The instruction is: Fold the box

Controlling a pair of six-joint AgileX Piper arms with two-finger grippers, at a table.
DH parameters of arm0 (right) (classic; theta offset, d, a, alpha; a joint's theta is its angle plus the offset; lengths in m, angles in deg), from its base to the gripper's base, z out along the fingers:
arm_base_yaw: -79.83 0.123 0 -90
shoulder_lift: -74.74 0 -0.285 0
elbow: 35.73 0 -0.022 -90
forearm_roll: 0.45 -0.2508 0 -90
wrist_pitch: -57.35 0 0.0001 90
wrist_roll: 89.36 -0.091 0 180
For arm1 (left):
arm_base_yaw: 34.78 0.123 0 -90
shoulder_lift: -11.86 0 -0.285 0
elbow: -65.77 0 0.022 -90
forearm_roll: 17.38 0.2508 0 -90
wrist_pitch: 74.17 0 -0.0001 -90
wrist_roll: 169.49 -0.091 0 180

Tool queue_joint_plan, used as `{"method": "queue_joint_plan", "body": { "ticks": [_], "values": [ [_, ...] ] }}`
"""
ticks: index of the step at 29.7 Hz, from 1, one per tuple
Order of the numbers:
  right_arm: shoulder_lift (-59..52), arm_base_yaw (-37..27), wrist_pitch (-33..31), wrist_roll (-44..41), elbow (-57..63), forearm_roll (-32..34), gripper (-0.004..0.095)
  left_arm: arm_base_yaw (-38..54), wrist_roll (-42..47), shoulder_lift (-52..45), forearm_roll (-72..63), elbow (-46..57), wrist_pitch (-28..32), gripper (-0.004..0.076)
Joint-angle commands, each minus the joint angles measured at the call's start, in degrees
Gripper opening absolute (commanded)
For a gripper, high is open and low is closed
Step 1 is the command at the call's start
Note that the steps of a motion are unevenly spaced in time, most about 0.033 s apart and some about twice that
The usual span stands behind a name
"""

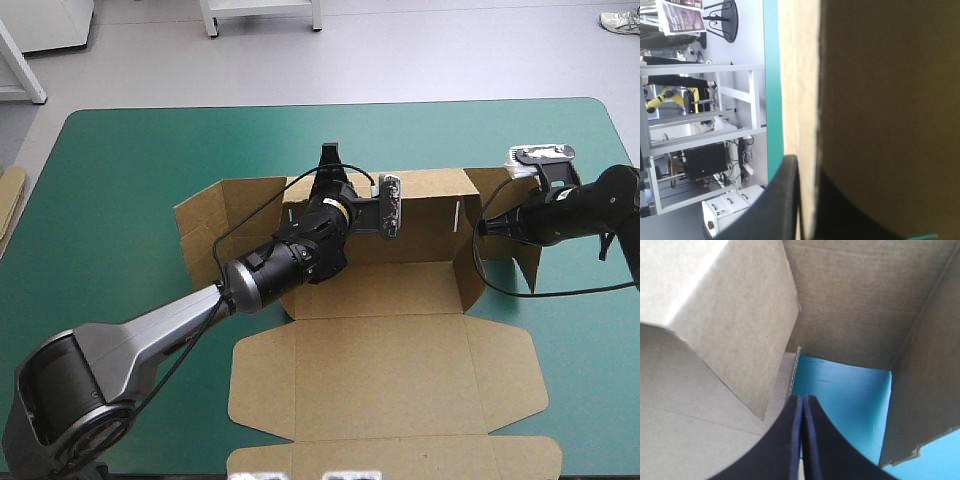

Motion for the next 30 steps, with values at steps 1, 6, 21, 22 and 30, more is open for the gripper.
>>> {"method": "queue_joint_plan", "body": {
  "ticks": [1,6,21,22,30],
  "values": [
    [-1.76,-0.27,1.85,0.23,-1.52,-0.97,-0.0019,-0.33,0.97,-2.70,-0.81,-1.21,-2.60,-0.0009],
    [-1.76,-0.27,1.85,0.23,-1.52,-0.97,-0.0019,-0.33,0.97,-2.70,-0.81,-1.21,-2.71,-0.0009],
    [-1.76,-0.27,3.13,0.23,-1.52,-1.78,-0.0019,-0.33,1.16,-2.70,-0.81,-1.21,-2.60,-0.0009],
    [-1.76,-0.27,3.73,0.23,-1.94,-1.78,-0.0019,-0.33,1.16,-2.70,-0.81,-1.21,-2.60,-0.0009],
    [-1.22,-0.27,1.15,-0.16,-12.19,-0.60,-0.0019,-0.33,1.16,-2.70,-0.46,-1.21,-2.03,-0.0009]
  ]
}}
